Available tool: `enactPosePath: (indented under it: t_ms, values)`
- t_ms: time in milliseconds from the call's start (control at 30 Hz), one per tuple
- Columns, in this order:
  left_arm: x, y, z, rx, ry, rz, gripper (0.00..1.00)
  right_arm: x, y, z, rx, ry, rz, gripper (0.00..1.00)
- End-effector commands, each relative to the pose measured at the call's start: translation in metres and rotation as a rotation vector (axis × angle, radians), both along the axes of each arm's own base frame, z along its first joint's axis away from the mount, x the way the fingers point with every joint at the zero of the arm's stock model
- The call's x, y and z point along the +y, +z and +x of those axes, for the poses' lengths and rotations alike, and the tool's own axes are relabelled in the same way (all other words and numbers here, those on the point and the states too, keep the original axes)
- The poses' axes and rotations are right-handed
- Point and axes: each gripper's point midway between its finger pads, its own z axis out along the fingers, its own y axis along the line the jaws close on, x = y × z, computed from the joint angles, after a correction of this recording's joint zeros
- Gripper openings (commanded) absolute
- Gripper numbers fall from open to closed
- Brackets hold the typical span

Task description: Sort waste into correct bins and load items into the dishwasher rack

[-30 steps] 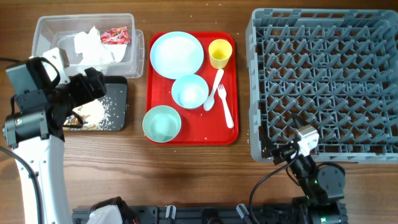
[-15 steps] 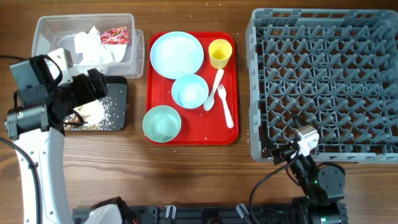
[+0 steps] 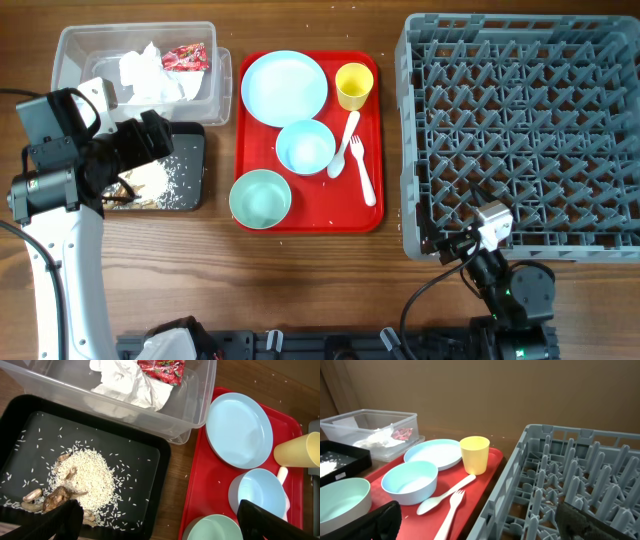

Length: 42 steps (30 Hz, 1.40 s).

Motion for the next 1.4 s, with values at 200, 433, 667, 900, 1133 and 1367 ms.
enactPosePath:
  t_ms: [200, 433, 667, 900, 1133, 1367]
  values:
    - [-0.001, 0.002, 0.002, -0.009, -0.021, -0.001, 1.00, 0.017, 0.033, -0.010, -0.128, 0.107, -0.009, 1.00]
    - [-0.001, 0.002, 0.002, -0.009, -0.021, -0.001, 1.00, 0.037, 0.126, 0.001, -0.050, 0.227, -0.016, 1.00]
    - [-0.001, 0.002, 0.002, -0.009, -0.021, -0.001, 1.00, 0.059, 0.176, 0.086, 0.379, 0.312, 0.012, 1.00]
    - [-0.001, 0.002, 0.002, -0.009, -0.021, -0.001, 1.00, 0.078, 0.120, 0.135, 0.667, 0.336, 0.221, 1.00]
    - [-0.001, 0.002, 0.002, -0.009, -0.021, -0.001, 1.00, 0.065, 0.022, 0.157, 0.950, 0.105, 0.171, 0.82]
    - [-0.001, 0.002, 0.002, -0.009, -0.021, -0.001, 1.00, 0.122, 0.001, 0.146, 0.887, -0.107, -0.044, 0.77]
